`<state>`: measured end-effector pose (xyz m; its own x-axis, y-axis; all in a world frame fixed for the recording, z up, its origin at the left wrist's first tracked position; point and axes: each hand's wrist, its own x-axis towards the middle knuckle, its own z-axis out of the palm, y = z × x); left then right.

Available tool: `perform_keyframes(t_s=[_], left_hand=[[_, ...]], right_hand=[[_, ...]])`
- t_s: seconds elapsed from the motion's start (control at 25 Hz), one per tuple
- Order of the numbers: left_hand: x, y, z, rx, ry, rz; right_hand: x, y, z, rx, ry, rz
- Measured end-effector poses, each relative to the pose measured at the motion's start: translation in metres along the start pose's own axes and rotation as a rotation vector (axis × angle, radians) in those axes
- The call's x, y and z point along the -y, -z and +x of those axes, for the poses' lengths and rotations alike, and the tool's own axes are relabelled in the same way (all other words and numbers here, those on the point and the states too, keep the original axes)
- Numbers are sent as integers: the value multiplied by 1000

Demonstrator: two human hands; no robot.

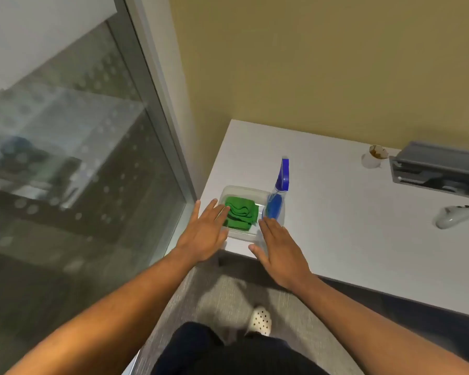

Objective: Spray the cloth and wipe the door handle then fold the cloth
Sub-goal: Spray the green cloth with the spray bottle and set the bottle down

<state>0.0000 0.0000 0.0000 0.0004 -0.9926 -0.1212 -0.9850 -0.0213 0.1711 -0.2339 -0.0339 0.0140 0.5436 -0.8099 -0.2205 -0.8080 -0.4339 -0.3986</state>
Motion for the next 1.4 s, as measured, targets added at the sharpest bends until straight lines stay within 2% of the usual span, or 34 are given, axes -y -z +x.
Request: perform_keyframes(t_s=[0.24, 0.44, 0.52, 0.6, 0.72, 0.8, 0.84, 1.0, 1.08, 1.16, 1.28, 1.4], left_hand=[[17, -15, 70, 102, -81, 154], [17, -31, 114, 174, -148, 320], [22, -40, 120, 132, -218, 390], [31, -51, 125, 5, -308, 419], [43, -65, 131, -204, -426, 307], [45, -65, 134, -226, -380, 114], [42, -59, 134, -217, -285, -51], [35, -8, 126, -65, 146, -912], [36, 17, 120, -2, 293, -1273], [37, 38, 112, 30, 402, -1511], [36, 62, 102, 42, 456, -1770], [38, 77, 94, 249, 510, -2029]], right_hand=[[-3, 1, 16, 101, -75, 6], [4, 3, 19, 80, -107, 46], [5, 1, 20, 65, -148, 91], [3, -4, 23, 67, -195, 121], [3, -8, 25, 105, -229, 123], [5, -6, 26, 90, -190, 140], [8, -3, 28, 60, -153, 154], [21, 4, 43, -125, -53, 192], [30, 10, 53, -189, -29, 263], [46, 21, 62, -196, -79, 420], [59, 31, 77, -263, -73, 614], [63, 42, 92, -179, -67, 830]])
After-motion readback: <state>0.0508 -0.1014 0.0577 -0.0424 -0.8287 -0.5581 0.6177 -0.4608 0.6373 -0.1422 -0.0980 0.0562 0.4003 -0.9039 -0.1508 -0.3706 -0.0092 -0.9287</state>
